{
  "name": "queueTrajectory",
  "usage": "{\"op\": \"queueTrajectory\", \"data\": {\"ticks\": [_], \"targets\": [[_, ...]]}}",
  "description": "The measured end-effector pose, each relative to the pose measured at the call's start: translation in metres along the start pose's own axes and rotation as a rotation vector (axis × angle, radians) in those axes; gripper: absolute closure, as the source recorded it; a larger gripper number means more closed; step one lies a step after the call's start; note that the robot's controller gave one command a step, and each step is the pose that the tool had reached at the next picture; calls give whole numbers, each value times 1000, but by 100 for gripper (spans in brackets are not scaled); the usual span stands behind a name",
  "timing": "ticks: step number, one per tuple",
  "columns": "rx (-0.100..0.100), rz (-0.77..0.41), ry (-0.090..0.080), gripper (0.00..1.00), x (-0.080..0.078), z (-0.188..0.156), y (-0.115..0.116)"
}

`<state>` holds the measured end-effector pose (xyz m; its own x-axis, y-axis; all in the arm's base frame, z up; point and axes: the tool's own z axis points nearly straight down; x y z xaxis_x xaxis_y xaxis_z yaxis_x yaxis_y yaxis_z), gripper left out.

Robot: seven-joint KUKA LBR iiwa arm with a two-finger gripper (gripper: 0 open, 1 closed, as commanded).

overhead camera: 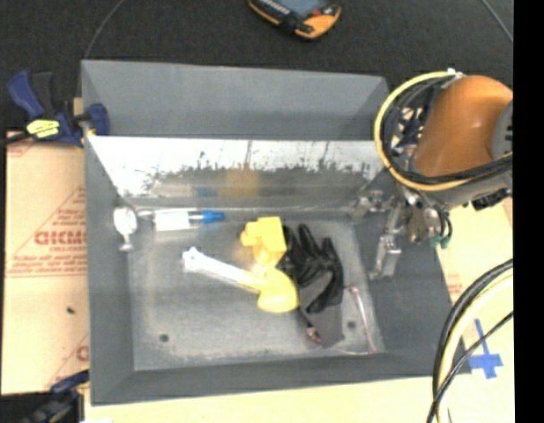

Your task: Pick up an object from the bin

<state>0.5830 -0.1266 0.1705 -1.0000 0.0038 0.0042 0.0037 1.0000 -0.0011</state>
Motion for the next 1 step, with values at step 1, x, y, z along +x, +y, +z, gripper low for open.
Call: {"op": "queueTrajectory", "data": {"ticks": [1], "targets": [[2,-5,-8,0,-2,-5,0]]}}
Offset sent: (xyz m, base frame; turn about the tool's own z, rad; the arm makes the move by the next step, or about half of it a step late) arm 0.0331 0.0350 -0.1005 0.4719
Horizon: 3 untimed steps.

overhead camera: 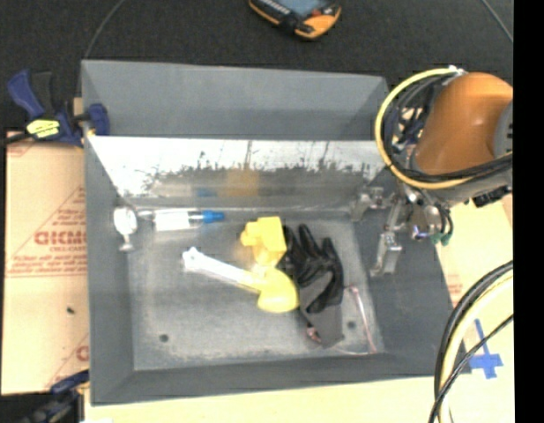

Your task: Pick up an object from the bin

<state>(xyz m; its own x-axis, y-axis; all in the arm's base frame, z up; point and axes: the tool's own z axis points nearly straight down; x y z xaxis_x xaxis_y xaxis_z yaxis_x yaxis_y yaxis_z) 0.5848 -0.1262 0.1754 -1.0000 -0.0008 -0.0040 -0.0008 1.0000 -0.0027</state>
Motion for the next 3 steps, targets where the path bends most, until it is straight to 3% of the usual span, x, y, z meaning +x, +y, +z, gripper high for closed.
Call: {"op": "queueTrajectory", "data": {"ticks": [1,2,3], "targets": [[-2,455,5,0,-31,101,34],[2,362,-5,0,-24,29,31],[0,716,6,0,-48,77,3]]}}
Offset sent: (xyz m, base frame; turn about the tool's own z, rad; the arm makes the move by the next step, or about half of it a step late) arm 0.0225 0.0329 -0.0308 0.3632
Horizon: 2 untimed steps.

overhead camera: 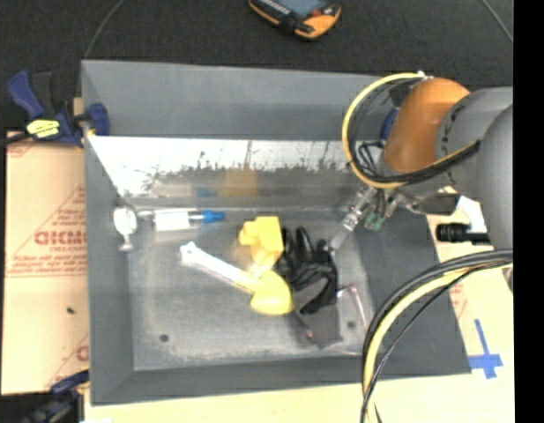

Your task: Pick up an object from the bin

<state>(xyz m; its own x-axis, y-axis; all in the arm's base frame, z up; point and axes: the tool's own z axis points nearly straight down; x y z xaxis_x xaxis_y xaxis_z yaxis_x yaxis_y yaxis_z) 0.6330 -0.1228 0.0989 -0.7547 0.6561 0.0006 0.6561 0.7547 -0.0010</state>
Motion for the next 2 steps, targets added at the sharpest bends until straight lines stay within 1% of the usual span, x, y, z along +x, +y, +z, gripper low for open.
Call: {"op": "queueTrajectory", "data": {"ticks": [1,2], "targets": [[-3,-130,-12,0,73,29,32],[-1,-503,-6,100,74,27,28]]}}
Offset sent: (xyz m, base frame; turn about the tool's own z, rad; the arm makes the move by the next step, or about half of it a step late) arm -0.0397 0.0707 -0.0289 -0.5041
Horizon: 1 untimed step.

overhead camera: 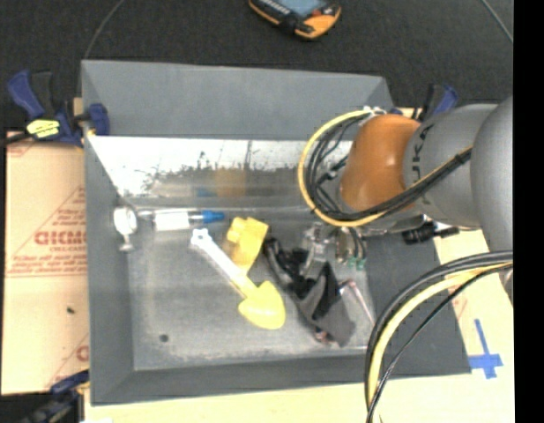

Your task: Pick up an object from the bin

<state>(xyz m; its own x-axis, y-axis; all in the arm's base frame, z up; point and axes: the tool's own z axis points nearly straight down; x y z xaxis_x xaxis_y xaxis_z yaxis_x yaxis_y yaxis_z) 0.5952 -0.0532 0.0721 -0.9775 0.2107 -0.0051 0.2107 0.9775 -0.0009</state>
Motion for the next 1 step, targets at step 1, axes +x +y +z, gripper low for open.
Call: {"op": "queueTrajectory", "data": {"ticks": [1], "targets": [[0,0,0,100,0,0,0]]}}
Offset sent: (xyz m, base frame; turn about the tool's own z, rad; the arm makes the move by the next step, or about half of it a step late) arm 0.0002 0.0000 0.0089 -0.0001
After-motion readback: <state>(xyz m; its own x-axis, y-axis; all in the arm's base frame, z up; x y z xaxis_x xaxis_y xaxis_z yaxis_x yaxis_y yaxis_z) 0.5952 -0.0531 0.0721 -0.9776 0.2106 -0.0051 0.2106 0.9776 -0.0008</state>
